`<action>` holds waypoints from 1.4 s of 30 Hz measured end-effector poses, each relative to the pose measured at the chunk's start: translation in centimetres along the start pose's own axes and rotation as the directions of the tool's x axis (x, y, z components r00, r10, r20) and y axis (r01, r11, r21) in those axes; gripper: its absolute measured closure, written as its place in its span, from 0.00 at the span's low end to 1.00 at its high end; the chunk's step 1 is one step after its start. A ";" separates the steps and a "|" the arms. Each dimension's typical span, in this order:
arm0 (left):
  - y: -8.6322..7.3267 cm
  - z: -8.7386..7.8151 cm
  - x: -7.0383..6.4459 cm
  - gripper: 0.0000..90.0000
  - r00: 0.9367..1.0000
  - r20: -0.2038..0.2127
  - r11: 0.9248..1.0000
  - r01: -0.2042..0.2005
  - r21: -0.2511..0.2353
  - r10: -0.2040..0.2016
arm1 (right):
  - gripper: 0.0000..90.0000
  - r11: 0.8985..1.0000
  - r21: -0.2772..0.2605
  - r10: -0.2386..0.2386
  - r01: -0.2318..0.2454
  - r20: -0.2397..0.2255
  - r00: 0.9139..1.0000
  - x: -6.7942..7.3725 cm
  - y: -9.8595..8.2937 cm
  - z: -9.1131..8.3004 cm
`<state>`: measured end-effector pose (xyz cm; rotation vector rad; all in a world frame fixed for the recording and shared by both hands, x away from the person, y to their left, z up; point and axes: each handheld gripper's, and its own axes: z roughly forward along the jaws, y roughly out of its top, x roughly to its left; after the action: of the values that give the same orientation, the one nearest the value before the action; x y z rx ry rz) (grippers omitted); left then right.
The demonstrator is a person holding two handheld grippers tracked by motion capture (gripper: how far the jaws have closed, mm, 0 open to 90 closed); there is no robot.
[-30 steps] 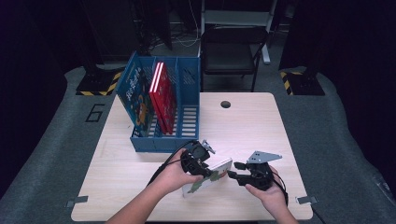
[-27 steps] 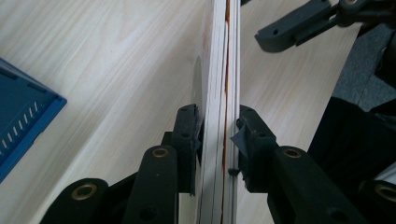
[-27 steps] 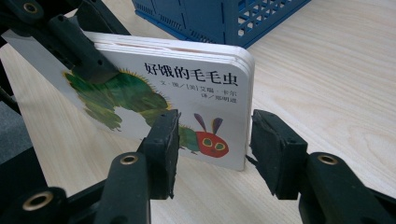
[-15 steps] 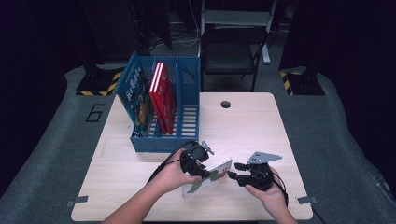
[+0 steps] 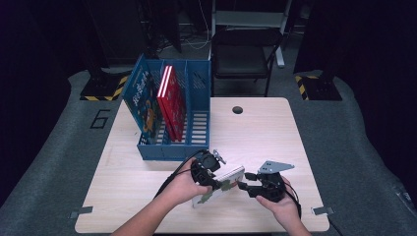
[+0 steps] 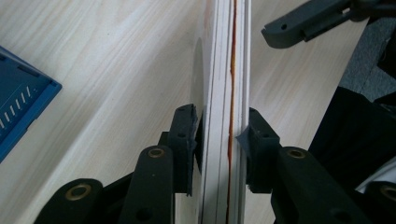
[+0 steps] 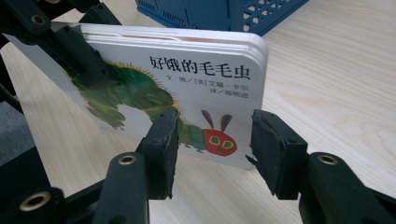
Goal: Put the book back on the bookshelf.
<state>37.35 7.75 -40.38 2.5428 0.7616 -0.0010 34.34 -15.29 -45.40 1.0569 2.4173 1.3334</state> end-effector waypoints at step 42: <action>0.1 0.0 -0.1 0.85 0.999 -0.027 1.000 -0.016 0.025 0.017 | 0.57 1.000 0.006 -0.002 0.002 0.003 1.000 0.1 0.0 0.3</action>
<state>37.33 7.61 -40.30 2.5776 0.7556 0.0302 34.37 -15.01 -45.56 1.0571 2.4205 1.3239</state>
